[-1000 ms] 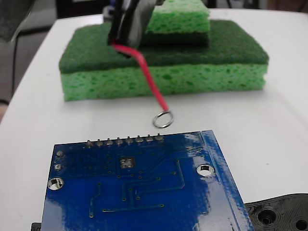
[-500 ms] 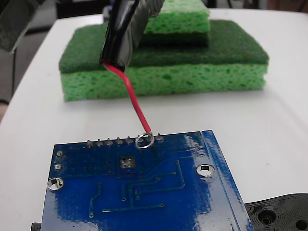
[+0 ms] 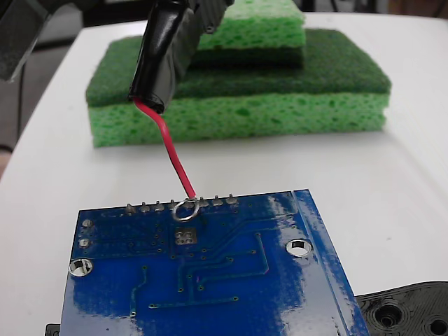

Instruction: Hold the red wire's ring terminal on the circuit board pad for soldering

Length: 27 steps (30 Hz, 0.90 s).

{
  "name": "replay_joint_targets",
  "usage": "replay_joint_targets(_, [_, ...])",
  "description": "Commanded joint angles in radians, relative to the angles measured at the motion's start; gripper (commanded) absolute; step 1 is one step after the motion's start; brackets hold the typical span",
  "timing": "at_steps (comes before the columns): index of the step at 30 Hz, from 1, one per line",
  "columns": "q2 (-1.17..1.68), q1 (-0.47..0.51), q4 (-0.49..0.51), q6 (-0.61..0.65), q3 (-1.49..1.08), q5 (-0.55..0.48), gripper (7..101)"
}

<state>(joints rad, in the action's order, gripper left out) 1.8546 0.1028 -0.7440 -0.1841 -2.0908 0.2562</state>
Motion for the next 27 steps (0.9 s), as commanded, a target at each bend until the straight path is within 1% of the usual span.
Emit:
replay_joint_targets(1, [0.000,-0.003,0.003,0.002,0.012,0.020,100.3])
replay_joint_targets(10, [-0.008,-0.018,0.008,0.003,0.015,0.037,100.3])
replay_joint_targets(27, [-0.012,-0.018,0.021,0.003,0.003,0.017,100.3])
